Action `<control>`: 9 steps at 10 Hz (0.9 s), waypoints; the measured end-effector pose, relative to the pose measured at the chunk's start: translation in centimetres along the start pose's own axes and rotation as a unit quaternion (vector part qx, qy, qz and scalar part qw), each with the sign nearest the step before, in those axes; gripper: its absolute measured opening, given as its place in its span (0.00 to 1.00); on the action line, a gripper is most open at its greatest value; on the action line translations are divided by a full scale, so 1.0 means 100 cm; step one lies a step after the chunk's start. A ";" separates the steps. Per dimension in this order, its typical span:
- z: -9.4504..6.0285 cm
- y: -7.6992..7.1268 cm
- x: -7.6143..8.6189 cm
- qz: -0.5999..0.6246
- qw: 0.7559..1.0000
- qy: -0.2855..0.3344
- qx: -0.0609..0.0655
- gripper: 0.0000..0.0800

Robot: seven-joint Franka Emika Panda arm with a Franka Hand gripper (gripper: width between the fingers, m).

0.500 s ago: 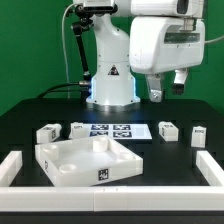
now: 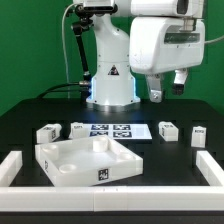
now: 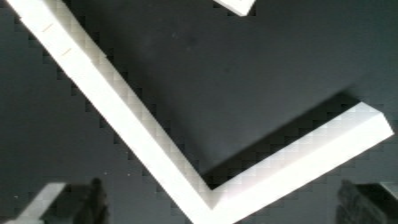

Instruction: Assemble square table

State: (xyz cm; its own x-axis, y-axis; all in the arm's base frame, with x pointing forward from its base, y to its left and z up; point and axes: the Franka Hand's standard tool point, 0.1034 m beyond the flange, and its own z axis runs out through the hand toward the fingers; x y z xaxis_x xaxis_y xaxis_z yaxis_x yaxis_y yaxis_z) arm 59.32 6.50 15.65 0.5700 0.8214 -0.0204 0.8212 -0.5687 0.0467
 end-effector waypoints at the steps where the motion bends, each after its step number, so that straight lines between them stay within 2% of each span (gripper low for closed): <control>1: 0.000 0.000 0.000 0.000 1.000 0.000 0.000 0.81; 3: 0.001 0.000 -0.005 -0.017 1.000 0.000 0.001 0.81; 5: 0.007 -0.008 -0.037 -0.059 0.998 -0.002 0.000 0.81; 6: 0.016 -0.013 -0.072 -0.146 0.989 -0.003 -0.001 0.81; 7: 0.031 -0.015 -0.107 -0.188 0.982 -0.002 0.001 0.81; 8: 0.049 -0.015 -0.136 -0.259 0.966 -0.003 0.007 0.81; 9: 0.066 -0.010 -0.158 -0.305 0.952 -0.006 0.022 0.81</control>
Offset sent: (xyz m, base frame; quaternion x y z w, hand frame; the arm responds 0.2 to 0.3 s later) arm -0.0348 -0.0217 -0.0047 0.0273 0.0112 -0.0491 0.9984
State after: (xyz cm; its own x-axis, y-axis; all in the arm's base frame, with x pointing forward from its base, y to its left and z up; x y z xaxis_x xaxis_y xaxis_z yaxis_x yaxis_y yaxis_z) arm 49.66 -6.25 9.35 -0.0122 0.9991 -0.0416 0.9997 0.0114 -0.0203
